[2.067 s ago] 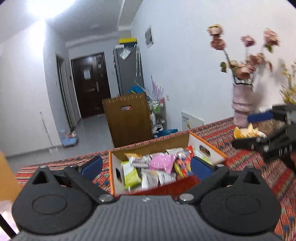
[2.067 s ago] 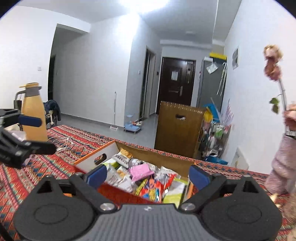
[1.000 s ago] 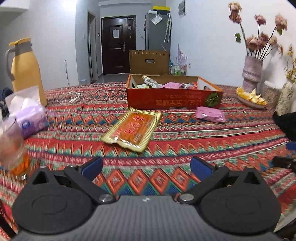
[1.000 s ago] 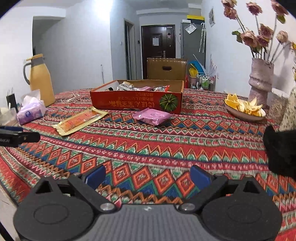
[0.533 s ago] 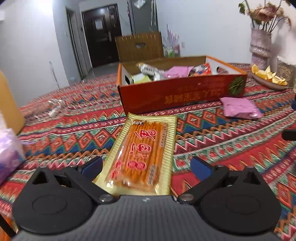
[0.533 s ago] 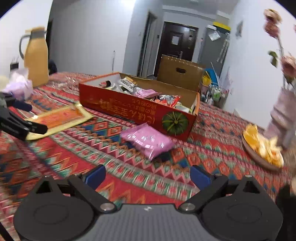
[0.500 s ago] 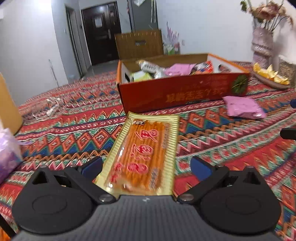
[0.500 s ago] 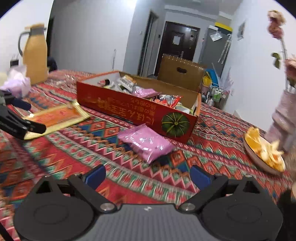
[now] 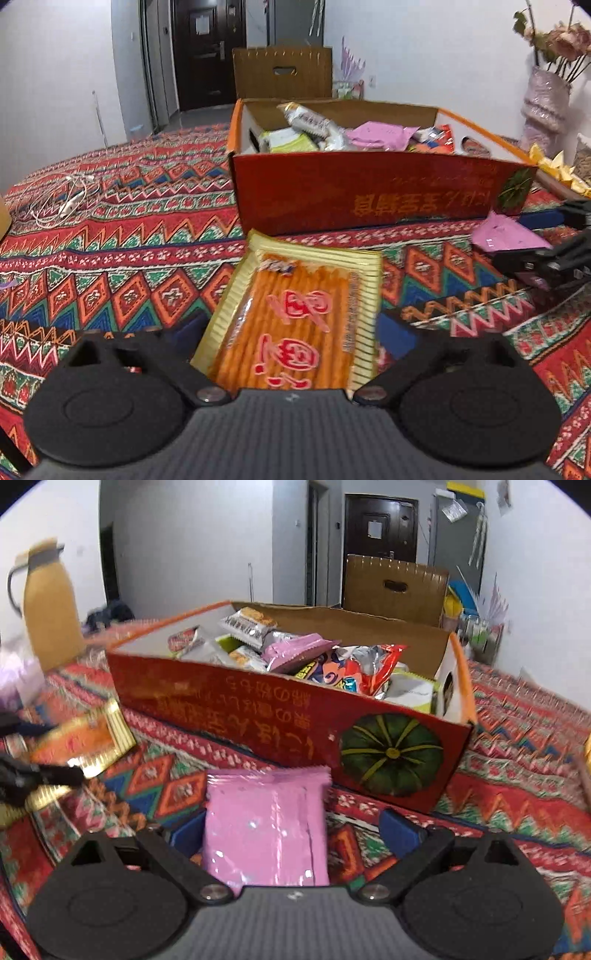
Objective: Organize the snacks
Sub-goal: 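Grasp the orange stick-snack bar with the left tool while the right tool grasps the last pink packet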
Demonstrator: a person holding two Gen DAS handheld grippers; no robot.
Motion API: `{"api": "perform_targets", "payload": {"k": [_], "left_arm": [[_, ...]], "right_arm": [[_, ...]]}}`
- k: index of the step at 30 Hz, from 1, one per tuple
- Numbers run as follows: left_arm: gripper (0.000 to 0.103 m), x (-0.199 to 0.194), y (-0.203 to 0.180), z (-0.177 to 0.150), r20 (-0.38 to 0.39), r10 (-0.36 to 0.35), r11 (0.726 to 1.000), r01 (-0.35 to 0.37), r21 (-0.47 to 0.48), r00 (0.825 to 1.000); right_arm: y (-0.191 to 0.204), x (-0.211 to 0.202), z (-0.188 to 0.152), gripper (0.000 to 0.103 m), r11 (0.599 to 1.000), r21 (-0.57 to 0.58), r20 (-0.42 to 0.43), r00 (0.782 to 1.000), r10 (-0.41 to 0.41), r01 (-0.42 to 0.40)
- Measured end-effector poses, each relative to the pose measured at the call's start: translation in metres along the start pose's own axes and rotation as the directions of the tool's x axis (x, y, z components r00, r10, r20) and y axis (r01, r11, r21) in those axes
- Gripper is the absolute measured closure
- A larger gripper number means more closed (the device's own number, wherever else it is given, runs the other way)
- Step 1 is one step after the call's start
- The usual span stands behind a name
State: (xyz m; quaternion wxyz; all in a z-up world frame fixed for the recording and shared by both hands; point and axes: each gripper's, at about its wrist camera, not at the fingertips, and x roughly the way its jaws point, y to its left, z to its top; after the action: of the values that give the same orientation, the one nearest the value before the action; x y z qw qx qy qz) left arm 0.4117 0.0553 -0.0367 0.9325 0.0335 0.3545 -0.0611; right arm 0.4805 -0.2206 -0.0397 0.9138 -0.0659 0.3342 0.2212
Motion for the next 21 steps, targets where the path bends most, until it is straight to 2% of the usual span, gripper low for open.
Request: {"api": "perform_targets", "payload": {"k": [1, 3, 4, 5, 9, 12, 14, 17, 21], "left_arm": [[0.024, -0.004, -0.003, -0.001, 0.003, 0.002, 1.000, -0.002, -0.001, 1.000], [0.043, -0.013, -0.010, -0.004, 0.018, 0.037, 0.999, -0.037, 0.015, 0.999], [0.047, -0.017, -0.015, -0.007, 0.030, 0.055, 0.998, -0.056, 0.031, 0.998], [0.053, -0.021, -0.016, -0.008, 0.033, 0.065, 0.997, -0.066, 0.031, 0.997], [0.061, -0.043, -0.024, -0.020, 0.015, 0.073, 0.997, -0.073, -0.029, 0.997], [0.066, -0.071, -0.037, -0.039, 0.011, 0.041, 0.995, -0.040, -0.093, 0.999], [0.074, -0.089, -0.045, -0.051, 0.009, 0.004, 0.990, -0.003, -0.143, 1.000], [0.075, -0.115, -0.058, -0.068, 0.004, -0.052, 0.981, 0.052, -0.187, 0.999], [0.076, -0.142, -0.078, -0.086, -0.001, -0.079, 0.982, 0.078, -0.170, 0.997]], "right_arm": [[0.002, -0.001, -0.001, 0.015, 1.000, -0.002, 0.006, 1.000, -0.007, 0.007], [0.006, -0.007, -0.003, 0.038, 1.000, 0.005, 0.014, 1.000, -0.007, 0.007], [0.007, -0.010, -0.004, 0.042, 1.000, 0.006, 0.015, 1.000, -0.014, 0.013], [0.011, -0.015, -0.006, 0.042, 1.000, 0.006, 0.010, 1.000, -0.028, 0.028], [0.025, -0.039, -0.025, 0.042, 1.000, 0.021, 0.008, 1.000, -0.011, 0.011], [0.040, -0.065, -0.042, 0.042, 1.000, 0.030, 0.010, 1.000, 0.002, -0.002], [0.052, -0.085, -0.056, 0.042, 0.999, 0.047, 0.018, 1.000, -0.004, 0.003], [0.063, -0.112, -0.078, 0.042, 0.992, 0.120, 0.033, 0.999, 0.021, -0.025], [0.072, -0.148, -0.112, 0.042, 0.966, 0.257, 0.068, 0.998, 0.018, -0.035]]}}
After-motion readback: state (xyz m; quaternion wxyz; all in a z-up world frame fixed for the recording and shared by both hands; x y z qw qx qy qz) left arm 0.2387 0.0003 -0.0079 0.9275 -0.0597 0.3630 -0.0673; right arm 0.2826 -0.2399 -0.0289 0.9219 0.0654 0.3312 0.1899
